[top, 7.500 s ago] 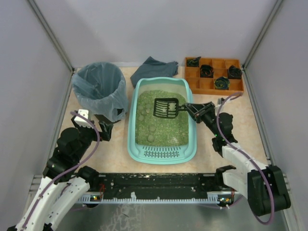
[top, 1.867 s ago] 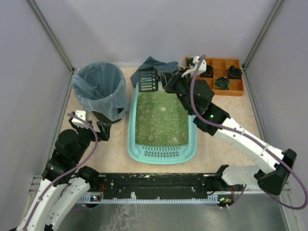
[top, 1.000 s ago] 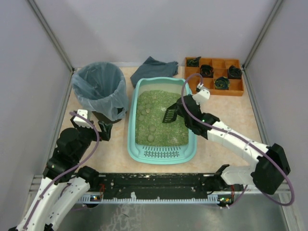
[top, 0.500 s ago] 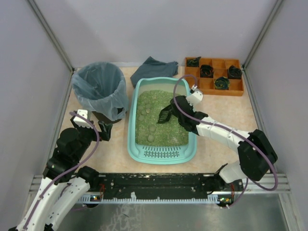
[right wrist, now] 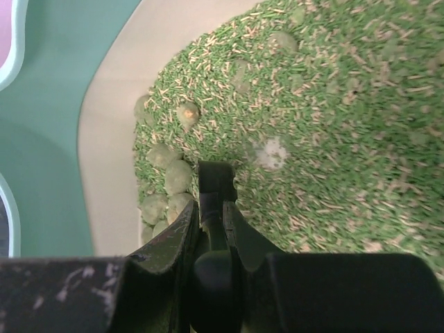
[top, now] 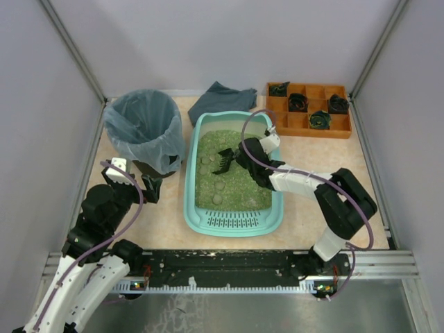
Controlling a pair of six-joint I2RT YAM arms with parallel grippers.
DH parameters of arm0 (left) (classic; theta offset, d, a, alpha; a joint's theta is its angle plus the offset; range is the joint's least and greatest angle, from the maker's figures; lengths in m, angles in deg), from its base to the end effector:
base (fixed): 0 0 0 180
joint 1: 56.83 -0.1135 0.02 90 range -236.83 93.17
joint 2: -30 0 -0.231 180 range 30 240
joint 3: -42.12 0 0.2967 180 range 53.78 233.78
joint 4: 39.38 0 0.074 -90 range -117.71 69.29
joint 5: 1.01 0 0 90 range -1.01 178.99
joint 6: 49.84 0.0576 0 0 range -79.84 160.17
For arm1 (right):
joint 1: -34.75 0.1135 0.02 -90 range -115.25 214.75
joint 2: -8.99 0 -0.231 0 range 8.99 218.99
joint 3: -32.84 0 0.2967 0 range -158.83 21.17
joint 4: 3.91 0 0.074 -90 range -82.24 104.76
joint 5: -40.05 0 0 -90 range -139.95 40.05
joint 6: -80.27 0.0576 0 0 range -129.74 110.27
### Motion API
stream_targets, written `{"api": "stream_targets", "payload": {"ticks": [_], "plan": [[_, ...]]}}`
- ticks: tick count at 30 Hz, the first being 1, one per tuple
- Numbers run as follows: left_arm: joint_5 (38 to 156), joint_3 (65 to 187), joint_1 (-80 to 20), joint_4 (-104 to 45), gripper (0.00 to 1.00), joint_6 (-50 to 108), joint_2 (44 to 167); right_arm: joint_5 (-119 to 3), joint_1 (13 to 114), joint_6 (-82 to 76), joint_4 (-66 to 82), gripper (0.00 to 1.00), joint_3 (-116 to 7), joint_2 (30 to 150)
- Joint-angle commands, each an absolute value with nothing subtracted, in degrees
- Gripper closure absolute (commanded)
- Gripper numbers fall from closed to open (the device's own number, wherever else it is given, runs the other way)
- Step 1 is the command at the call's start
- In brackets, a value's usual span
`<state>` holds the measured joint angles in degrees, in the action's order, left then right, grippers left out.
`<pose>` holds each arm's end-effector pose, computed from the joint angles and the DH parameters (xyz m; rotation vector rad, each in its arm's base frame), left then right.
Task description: Clean the litter box
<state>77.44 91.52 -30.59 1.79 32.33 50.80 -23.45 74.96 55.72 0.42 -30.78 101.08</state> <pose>0.1772 -0.0745 0.3092 0.1428 1.7867 -0.2468 0.3181 0.2352 0.1349 0.7291 2.0101 0.6197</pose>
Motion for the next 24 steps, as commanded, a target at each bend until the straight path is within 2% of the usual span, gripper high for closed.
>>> {"api": "stream_targets", "payload": {"ticks": [1, 8, 24], "plan": [[77.6, 91.6, -30.9, 0.4, 0.0, 32.5, 50.7, -30.7, 75.2, 59.2, -5.7, 1.0, -33.5, 107.8], [77.4, 91.6, -30.9, 0.5, 0.0, 32.4, 50.6, -36.9, 75.2, 60.1, -8.6, 1.0, -36.9, 113.3], [77.5, 91.5, -30.8, 0.5, 0.0, 32.5, 50.3, -34.8, 72.6, 58.1, -12.0, 1.0, -28.1, 97.3]]}}
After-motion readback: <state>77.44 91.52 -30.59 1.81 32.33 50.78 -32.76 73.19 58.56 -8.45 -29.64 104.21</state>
